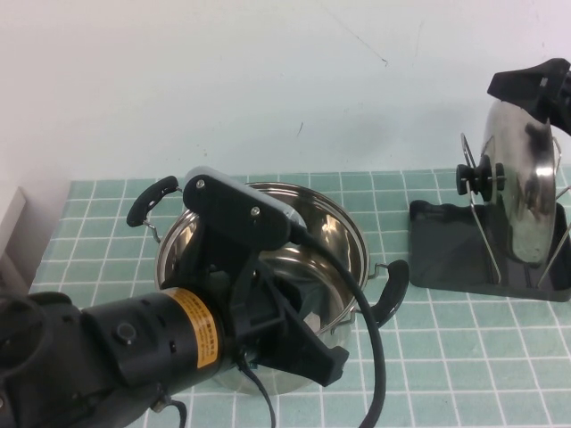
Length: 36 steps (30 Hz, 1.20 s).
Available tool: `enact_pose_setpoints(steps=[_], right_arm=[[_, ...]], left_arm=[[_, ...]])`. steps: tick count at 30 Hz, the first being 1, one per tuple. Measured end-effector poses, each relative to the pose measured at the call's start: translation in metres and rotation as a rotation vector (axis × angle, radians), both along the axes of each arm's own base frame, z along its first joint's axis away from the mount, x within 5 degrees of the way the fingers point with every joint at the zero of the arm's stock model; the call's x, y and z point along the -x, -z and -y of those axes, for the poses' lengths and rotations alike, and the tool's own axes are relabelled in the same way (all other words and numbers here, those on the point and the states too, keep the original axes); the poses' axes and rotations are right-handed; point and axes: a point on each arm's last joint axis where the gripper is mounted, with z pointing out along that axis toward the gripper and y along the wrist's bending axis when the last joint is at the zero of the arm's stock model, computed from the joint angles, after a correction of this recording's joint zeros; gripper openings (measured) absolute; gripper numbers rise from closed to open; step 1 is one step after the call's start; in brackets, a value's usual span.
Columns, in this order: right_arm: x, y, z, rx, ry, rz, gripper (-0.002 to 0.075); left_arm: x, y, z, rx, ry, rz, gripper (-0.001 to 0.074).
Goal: Put pot lid on rack
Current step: Place the pot lid on the pot rack
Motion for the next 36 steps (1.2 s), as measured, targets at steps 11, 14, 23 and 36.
enact_pose_setpoints(steps=[11, 14, 23, 36], right_arm=[[0.001, -0.001, -0.001, 0.072, -0.050, 0.066, 0.0655], [0.001, -0.001, -0.002, 0.086, -0.066, 0.082, 0.0656], [0.004, 0.005, -0.002, 0.242, -0.131, 0.100, 0.0658], [0.007, 0.011, 0.000, 0.343, -0.174, 0.087, 0.0659]], left_arm=[[0.001, 0.005, -0.003, -0.048, -0.016, -0.035, -0.0002], [0.001, 0.006, -0.005, -0.069, -0.023, -0.050, -0.0002], [0.002, 0.010, -0.007, -0.107, -0.036, -0.078, -0.0002], [0.002, 0.010, -0.008, -0.108, -0.038, -0.083, -0.0002]])
